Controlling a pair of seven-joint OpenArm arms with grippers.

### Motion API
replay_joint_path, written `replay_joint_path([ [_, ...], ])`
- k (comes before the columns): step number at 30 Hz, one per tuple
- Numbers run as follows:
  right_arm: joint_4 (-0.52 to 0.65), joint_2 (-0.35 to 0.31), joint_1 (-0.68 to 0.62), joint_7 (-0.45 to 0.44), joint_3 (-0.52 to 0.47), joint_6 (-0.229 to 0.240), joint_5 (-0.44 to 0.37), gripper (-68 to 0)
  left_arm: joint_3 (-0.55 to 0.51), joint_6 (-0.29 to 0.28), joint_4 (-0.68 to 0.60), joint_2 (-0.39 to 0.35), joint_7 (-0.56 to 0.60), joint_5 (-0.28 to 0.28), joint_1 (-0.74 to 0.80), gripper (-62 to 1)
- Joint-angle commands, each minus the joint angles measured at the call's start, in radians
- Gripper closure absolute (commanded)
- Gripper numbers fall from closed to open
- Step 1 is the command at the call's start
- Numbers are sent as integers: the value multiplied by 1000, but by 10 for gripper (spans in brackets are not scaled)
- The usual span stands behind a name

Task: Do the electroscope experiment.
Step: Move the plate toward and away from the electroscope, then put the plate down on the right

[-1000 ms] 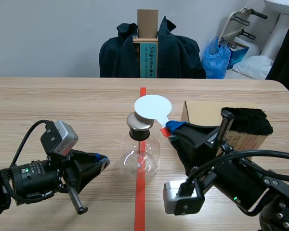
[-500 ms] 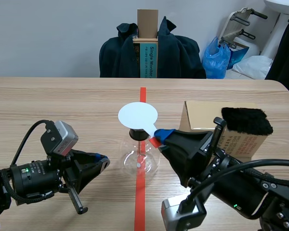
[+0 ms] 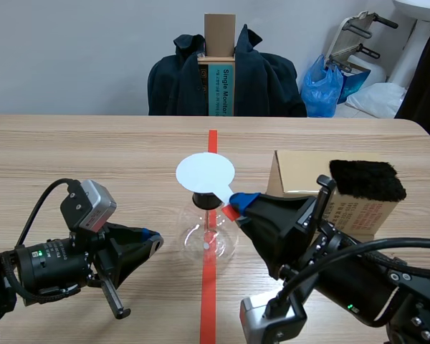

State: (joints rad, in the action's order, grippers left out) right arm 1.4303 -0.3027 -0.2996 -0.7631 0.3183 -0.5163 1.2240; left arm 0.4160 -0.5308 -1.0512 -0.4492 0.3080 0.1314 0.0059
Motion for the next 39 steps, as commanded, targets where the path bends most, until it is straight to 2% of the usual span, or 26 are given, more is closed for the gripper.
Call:
replay_joint_path([
  [1, 14, -10, 12, 26, -5, -15, -11, -9, -10, -2, -22, 2, 17, 13, 0, -18],
  [3, 14, -10, 12, 69, -5, -20, -11, -9, -10, -2, -22, 2, 17, 13, 0, -19],
  [10, 14, -7, 11, 256, -5, -91, -13, -9, -10, 17, -22, 2, 17, 13, 0, -18],
  [15, 14, -7, 11, 424, -5, -94, -13, -9, -10, 21, -22, 2, 17, 13, 0, -18],
  [21, 14, -7, 11, 583, -5, -94, -14, -9, -10, 21, -22, 2, 17, 13, 0, -18],
  [30, 14, 12, 11, 729, 7, -81, -46, -29, -10, 21, -22, 2, 17, 13, 0, -18],
  [39, 14, 31, -1, 800, 94, -72, -45, -29, -10, 21, -22, 2, 16, 13, 0, -18],
])
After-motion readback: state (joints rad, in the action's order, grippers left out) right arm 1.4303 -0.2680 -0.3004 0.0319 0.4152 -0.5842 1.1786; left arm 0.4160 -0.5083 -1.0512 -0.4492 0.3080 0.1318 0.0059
